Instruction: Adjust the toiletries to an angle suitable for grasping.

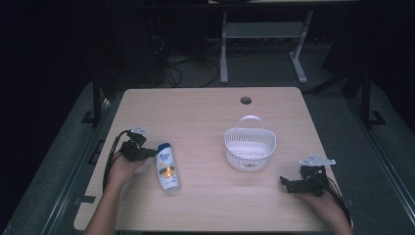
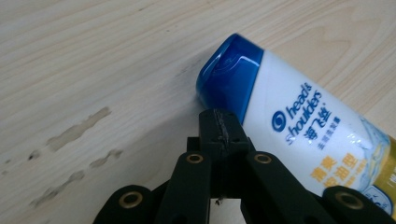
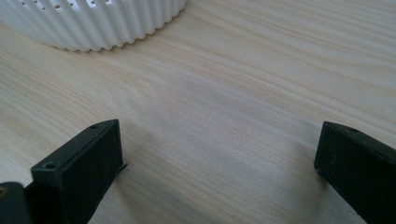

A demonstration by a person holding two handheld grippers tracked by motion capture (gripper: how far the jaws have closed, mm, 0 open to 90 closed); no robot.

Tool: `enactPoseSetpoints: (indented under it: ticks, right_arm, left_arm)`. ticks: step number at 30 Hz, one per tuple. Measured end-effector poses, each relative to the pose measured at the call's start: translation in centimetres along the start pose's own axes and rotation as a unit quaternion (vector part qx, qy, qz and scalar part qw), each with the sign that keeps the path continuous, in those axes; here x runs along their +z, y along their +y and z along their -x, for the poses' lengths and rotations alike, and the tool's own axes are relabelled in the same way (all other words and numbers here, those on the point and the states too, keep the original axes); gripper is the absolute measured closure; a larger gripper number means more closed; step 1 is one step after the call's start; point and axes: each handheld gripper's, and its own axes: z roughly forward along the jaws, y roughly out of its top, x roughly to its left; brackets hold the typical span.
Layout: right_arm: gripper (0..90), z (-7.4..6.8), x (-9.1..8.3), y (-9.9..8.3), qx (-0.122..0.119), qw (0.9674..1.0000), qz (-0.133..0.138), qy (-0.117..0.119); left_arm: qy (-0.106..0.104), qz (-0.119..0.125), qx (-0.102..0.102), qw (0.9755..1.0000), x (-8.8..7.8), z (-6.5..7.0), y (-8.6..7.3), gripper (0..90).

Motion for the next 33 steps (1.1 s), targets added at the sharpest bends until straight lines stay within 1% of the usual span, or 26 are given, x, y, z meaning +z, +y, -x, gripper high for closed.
enactPoseSetpoints:
  ticks: [3, 4, 7, 14, 15, 19, 24, 25, 27, 29, 30, 33]
  right_arm:
    - [0.6, 0.0, 0.0, 0.0, 0.0, 1.0, 0.0, 0.0]
    - [0.6, 0.0, 0.0, 0.0, 0.0, 1.0, 0.0, 0.0]
    - [0.6, 0.0, 0.0, 0.0, 0.0, 1.0, 0.0, 0.0]
    - [0.6, 0.0, 0.0, 0.0, 0.0, 1.0, 0.0, 0.0]
    - [0.6, 0.0, 0.0, 0.0, 0.0, 1.0, 0.0, 0.0]
    - [0.6, 0.0, 0.0, 0.0, 0.0, 1.0, 0.0, 0.0]
    - [0.6, 0.0, 0.0, 0.0, 0.0, 1.0, 0.0, 0.0]
    - [0.6, 0.0, 0.0, 0.0, 0.0, 1.0, 0.0, 0.0]
    - [0.6, 0.0, 0.0, 0.0, 0.0, 1.0, 0.0, 0.0]
    - [0.6, 0.0, 0.0, 0.0, 0.0, 1.0, 0.0, 0.0]
    - [0.6, 0.0, 0.0, 0.0, 0.0, 1.0, 0.0, 0.0]
    - [0.6, 0.0, 0.0, 0.0, 0.0, 1.0, 0.0, 0.0]
  left_arm:
    - [-0.002, -0.001, 0.005, 1.0, 0.4, 0.4, 0.4, 90.0]
    - [-0.004, 0.003, 0.002, 1.0, 0.6, 0.6, 0.6, 90.0]
    - [-0.008, 0.002, 0.008, 0.9999, 0.8, 0.9, 1.0, 90.0]
    - [-0.015, 0.002, 0.014, 0.9998, 1.4, 1.8, 1.7, 90.0]
    - [-0.016, 0.006, 0.012, 0.9998, 1.5, 2.0, 1.8, 90.0]
    - [-0.021, 0.003, 0.022, 0.9995, 1.9, 2.6, 2.3, 90.0]
    - [-0.027, 0.008, 0.033, 0.999, 2.3, 3.4, 2.7, 90.0]
    - [-0.03, 0.011, 0.033, 0.999, 2.4, 3.6, 2.8, 90.0]
    - [-0.031, 0.008, 0.04, 0.9987, 2.6, 3.9, 3.0, 90.0]
    - [-0.035, 0.013, 0.04, 0.9985, 2.8, 4.1, 3.1, 90.0]
    - [-0.036, 0.009, 0.041, 0.9985, 2.8, 4.2, 3.2, 90.0]
    - [-0.034, 0.011, 0.046, 0.9983, 2.8, 4.3, 3.2, 90.0]
